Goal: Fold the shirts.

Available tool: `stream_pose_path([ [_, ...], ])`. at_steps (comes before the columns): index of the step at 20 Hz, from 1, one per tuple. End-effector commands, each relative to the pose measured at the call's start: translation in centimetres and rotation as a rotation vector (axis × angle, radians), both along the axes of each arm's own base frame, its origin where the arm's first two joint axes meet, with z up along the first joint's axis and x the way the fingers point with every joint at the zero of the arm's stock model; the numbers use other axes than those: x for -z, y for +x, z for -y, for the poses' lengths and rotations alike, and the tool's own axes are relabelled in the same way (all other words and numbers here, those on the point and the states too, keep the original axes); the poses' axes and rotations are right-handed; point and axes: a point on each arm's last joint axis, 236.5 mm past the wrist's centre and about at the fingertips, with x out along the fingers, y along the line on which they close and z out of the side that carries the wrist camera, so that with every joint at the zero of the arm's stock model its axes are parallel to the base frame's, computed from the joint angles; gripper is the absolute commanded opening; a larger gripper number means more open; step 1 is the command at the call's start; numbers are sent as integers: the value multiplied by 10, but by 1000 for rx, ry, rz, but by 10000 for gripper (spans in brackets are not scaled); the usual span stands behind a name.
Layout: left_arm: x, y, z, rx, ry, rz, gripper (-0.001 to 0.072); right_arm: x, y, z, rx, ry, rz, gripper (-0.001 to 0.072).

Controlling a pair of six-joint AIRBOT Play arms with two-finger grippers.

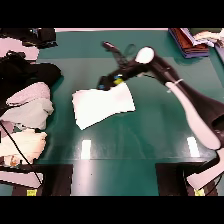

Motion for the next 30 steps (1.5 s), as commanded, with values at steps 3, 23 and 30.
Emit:
stream_pose_path([
  [3, 11, -1, 9, 17, -32, -21, 22, 94, 20, 168, 387, -54, -311, 602],
  [23, 13, -17, 92, 185, -30, 11, 21, 119, 60, 93, 197, -175, -189, 12],
  [30, 7, -33, 144, 296, -14, 57, 21, 10, 105, 349, 693, -314, -16, 12],
])
